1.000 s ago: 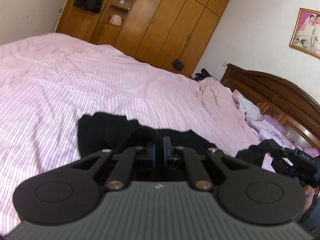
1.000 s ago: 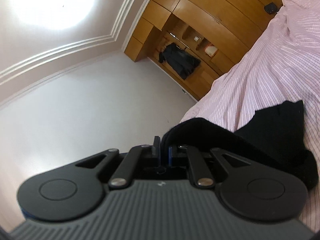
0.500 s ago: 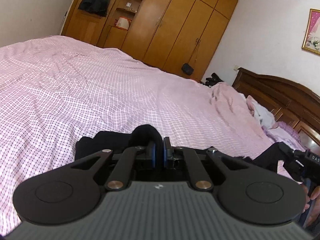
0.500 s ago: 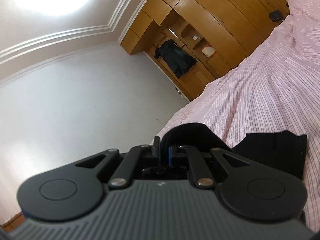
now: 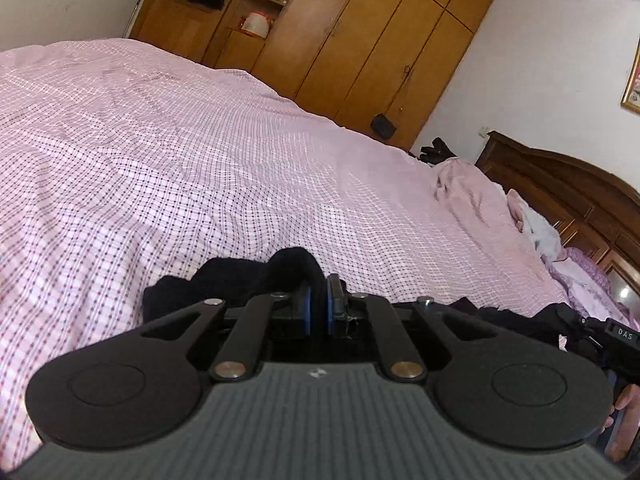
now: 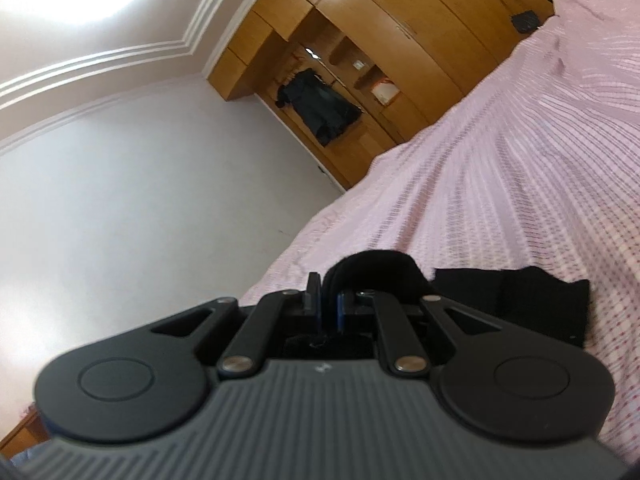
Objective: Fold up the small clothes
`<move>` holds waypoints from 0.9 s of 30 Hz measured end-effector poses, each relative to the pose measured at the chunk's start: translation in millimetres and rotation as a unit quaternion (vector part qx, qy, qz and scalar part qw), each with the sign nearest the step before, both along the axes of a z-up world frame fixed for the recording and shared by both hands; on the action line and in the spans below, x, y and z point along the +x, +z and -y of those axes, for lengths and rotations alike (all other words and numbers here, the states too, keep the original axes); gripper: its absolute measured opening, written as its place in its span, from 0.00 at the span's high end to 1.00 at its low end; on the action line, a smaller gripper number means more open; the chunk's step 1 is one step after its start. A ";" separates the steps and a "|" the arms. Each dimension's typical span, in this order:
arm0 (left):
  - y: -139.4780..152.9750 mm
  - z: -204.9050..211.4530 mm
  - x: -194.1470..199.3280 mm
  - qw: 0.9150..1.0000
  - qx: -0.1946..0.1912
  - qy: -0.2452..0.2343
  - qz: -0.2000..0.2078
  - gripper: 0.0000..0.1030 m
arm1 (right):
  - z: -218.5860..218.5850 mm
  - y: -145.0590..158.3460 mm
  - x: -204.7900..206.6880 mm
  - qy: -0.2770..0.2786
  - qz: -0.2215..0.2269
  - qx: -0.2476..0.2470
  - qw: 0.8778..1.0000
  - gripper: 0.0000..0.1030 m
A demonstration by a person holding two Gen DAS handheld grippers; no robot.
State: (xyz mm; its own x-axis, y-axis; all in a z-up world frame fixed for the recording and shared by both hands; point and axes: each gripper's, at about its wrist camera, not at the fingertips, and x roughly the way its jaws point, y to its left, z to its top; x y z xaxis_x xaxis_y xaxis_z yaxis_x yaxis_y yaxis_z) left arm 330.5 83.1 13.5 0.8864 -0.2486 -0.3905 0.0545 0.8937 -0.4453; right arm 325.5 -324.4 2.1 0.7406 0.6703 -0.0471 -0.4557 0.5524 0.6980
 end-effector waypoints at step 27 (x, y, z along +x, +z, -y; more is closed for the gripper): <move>-10.3 -13.7 -6.2 0.999 0.001 0.033 -0.018 0.00 | 4.8 -17.0 -12.7 -0.045 -0.057 0.004 0.997 0.14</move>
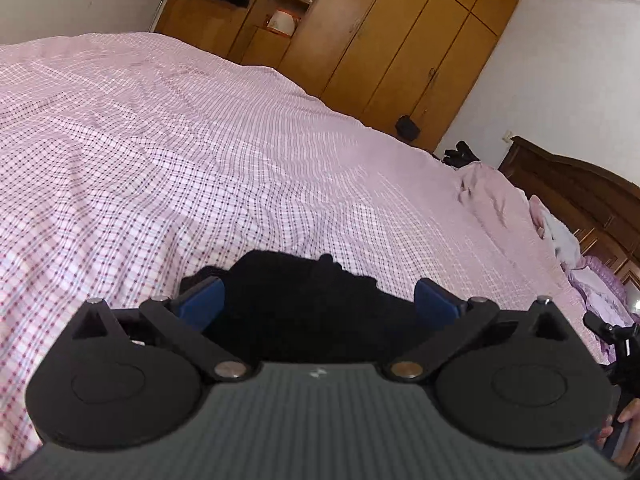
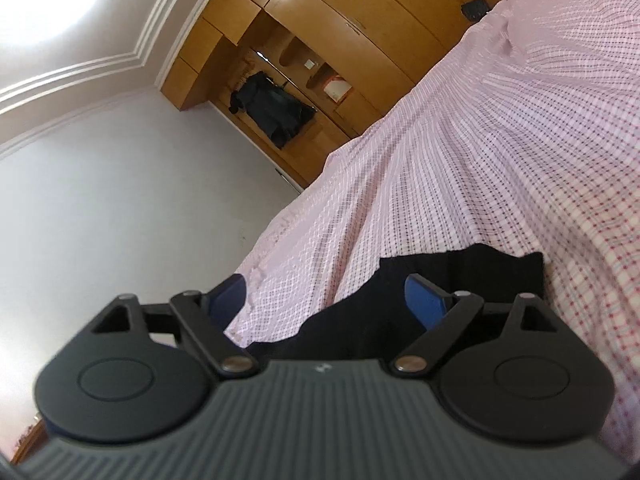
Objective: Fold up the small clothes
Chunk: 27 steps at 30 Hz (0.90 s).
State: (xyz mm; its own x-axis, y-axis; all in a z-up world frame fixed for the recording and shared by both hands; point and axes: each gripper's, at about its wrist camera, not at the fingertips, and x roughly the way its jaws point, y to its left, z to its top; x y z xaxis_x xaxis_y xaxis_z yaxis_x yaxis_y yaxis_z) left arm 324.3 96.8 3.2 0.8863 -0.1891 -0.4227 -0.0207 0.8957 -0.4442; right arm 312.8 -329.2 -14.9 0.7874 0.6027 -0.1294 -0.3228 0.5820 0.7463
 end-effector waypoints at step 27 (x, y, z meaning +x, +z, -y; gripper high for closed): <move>15.3 38.0 -136.0 0.997 0.065 -0.032 -0.039 0.00 | 32.2 7.2 -89.4 -0.012 -0.097 -0.105 0.990 0.15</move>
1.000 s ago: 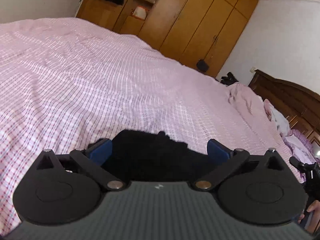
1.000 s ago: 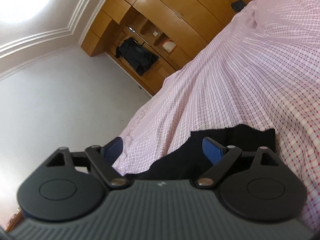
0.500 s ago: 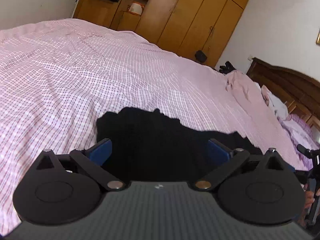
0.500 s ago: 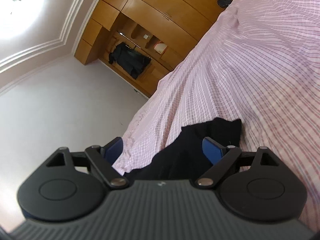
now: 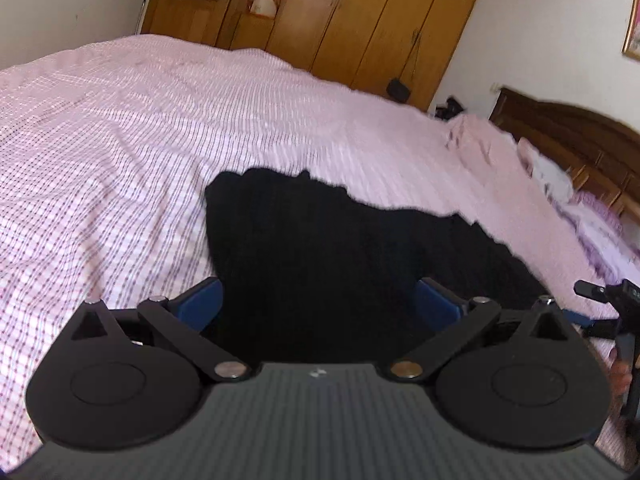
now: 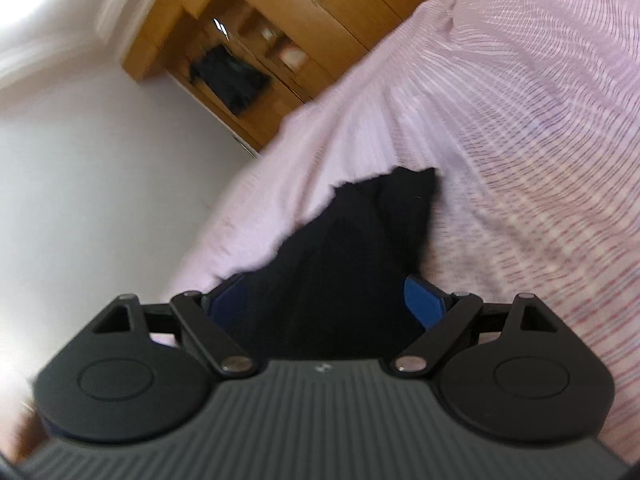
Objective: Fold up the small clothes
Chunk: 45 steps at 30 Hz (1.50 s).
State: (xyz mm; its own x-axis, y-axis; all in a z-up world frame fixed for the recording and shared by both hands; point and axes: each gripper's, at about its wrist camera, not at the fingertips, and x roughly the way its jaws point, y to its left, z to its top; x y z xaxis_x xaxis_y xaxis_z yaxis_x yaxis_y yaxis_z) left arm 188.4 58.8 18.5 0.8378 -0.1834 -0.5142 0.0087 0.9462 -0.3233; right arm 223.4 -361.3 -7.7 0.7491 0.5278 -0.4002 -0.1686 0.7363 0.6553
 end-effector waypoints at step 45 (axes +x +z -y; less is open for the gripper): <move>12.8 -18.7 37.7 0.998 0.046 0.014 -0.028 0.00 | -23.3 -4.5 137.9 0.038 -0.088 0.101 0.990 0.88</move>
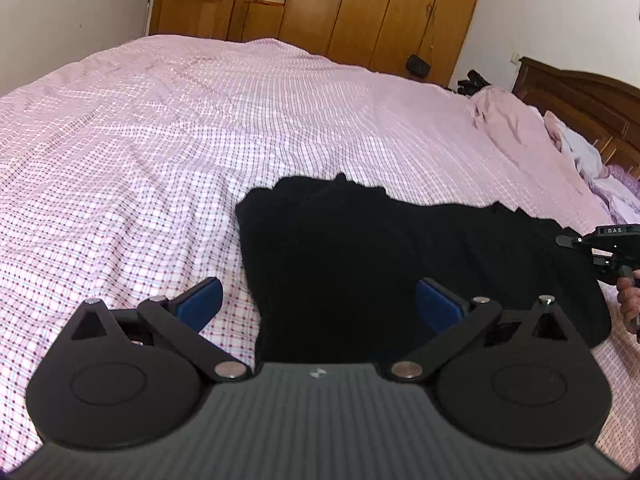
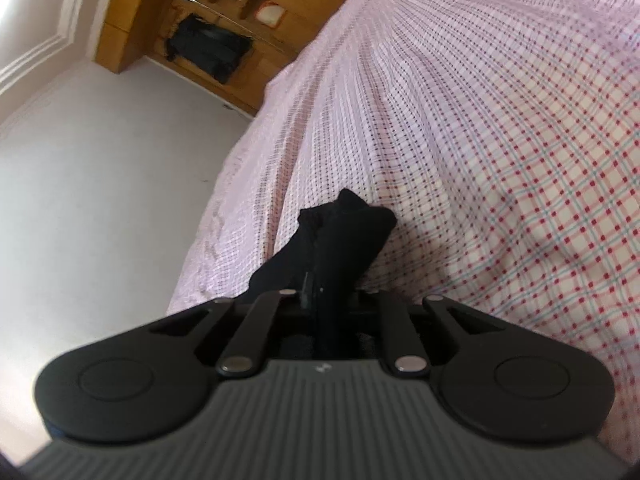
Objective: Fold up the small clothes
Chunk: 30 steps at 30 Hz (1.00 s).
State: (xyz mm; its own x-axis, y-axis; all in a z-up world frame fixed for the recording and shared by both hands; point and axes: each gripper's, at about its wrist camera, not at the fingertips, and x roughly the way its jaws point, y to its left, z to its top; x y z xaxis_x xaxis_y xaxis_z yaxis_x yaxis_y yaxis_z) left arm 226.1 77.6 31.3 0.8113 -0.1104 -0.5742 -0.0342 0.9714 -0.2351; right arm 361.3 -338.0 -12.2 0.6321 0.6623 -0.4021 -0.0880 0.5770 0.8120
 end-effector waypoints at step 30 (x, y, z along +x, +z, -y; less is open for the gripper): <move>27.0 -50.9 -23.3 0.998 0.008 0.060 0.022 0.00 | -227.0 133.6 -20.4 -0.084 -0.066 -0.199 0.974 0.89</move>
